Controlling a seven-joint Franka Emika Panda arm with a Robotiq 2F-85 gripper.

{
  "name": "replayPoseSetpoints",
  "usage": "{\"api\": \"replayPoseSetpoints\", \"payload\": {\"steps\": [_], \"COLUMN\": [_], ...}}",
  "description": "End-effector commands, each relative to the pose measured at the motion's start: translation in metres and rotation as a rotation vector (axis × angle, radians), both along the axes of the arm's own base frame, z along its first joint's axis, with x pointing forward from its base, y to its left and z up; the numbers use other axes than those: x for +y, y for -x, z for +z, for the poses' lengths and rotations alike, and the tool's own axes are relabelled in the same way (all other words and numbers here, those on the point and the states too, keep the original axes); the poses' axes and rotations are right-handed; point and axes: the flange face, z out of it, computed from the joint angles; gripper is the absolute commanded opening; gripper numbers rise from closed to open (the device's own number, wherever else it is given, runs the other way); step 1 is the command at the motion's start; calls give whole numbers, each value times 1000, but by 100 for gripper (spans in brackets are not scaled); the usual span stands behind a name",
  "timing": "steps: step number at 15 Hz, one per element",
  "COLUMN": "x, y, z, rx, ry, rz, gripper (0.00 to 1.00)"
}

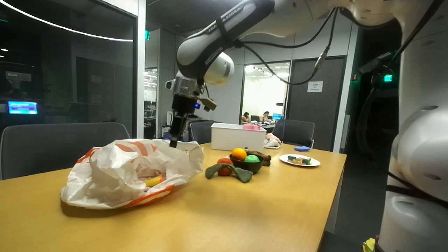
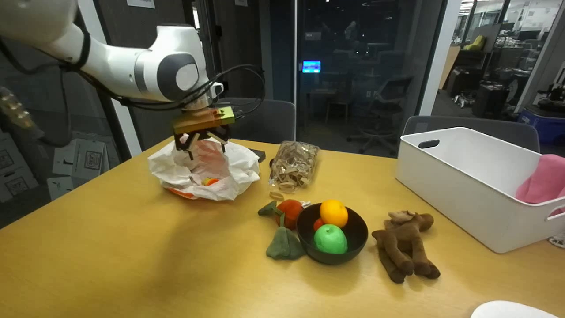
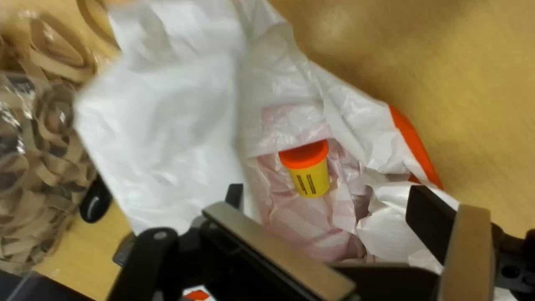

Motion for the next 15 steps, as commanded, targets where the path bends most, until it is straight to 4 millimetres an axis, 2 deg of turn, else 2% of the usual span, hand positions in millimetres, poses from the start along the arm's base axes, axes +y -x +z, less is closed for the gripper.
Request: {"api": "replayPoseSetpoints", "payload": {"steps": [1,3,5,10,13,15], "x": [-40,-69,-99,-171,-197,-202], "y": [52,65,69,58,49,42], "z": [52,64,63,21,-10,-34], "rx": [50,70,68,33,9,7], "ry": [-35,-63,-98,-115,-69,-26], "rz": [-184,-289,-391,-576,-590,-590], "gripper": [100,100,100,100,100,100]}}
